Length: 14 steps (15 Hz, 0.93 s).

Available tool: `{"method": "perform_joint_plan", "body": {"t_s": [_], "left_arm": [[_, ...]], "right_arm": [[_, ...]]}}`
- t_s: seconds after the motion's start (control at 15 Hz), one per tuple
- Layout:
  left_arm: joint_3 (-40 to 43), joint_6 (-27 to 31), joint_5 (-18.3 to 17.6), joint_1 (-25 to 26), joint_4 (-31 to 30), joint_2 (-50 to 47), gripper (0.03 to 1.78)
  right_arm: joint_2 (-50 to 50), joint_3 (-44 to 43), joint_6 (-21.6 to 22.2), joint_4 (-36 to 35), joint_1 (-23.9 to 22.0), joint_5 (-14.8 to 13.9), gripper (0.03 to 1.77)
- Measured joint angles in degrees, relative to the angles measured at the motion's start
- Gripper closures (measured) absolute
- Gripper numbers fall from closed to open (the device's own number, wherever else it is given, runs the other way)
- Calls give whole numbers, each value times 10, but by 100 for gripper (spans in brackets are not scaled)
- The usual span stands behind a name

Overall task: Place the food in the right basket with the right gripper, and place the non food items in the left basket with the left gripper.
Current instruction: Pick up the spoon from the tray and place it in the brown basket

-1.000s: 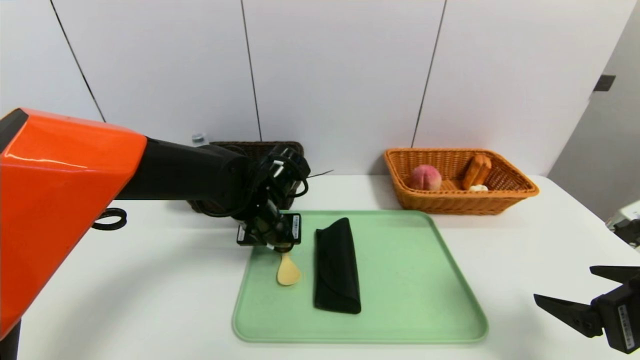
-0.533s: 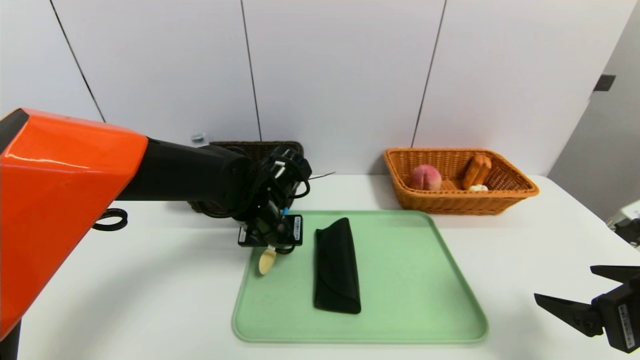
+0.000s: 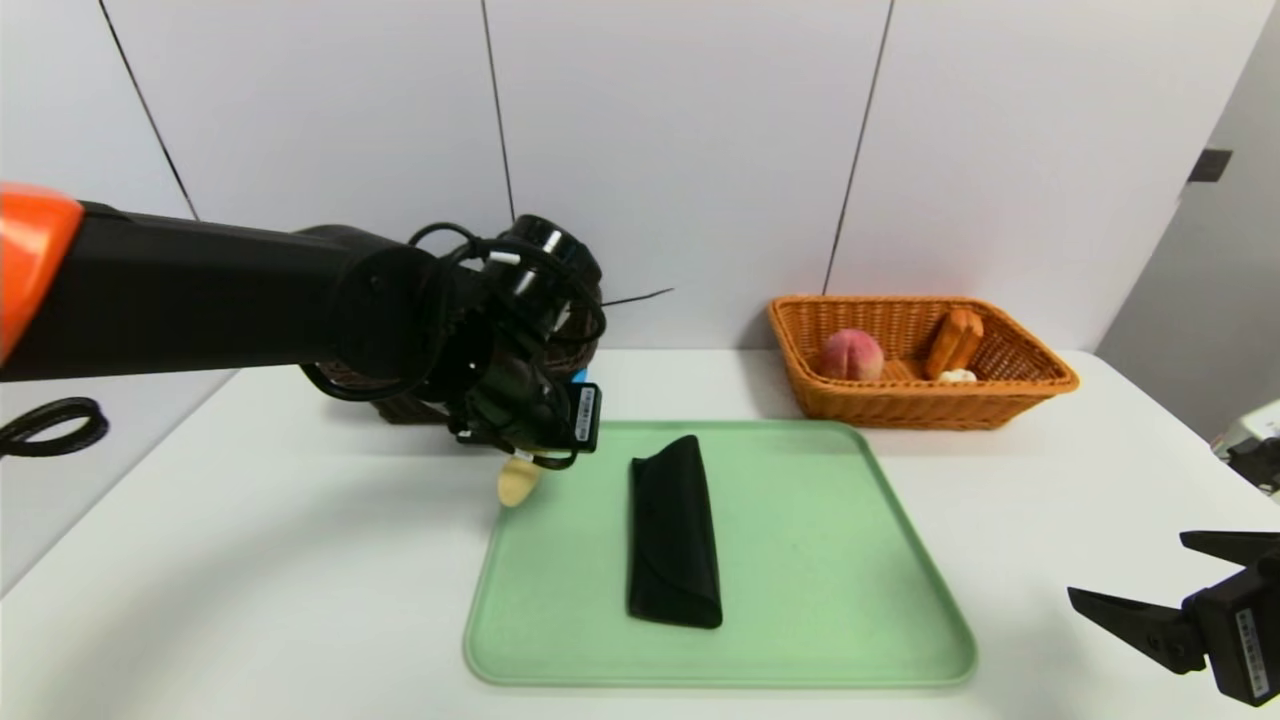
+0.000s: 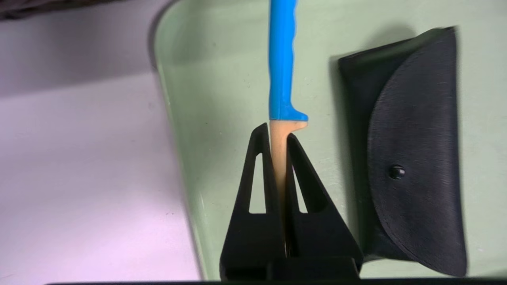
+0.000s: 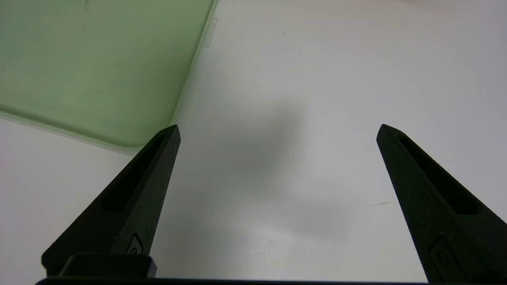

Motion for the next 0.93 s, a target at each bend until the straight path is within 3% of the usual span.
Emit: {"method": "perform_joint_plan", "body": {"t_s": [0.4,0.93], "left_arm": [[5,36,0,27,-97,-72,172],[5,46,-4,58,-134,-84,172]], "right_arm": [[-2,-2,-1,0,0,0,9],[-15,3,0,0,-1,0,9]]}}
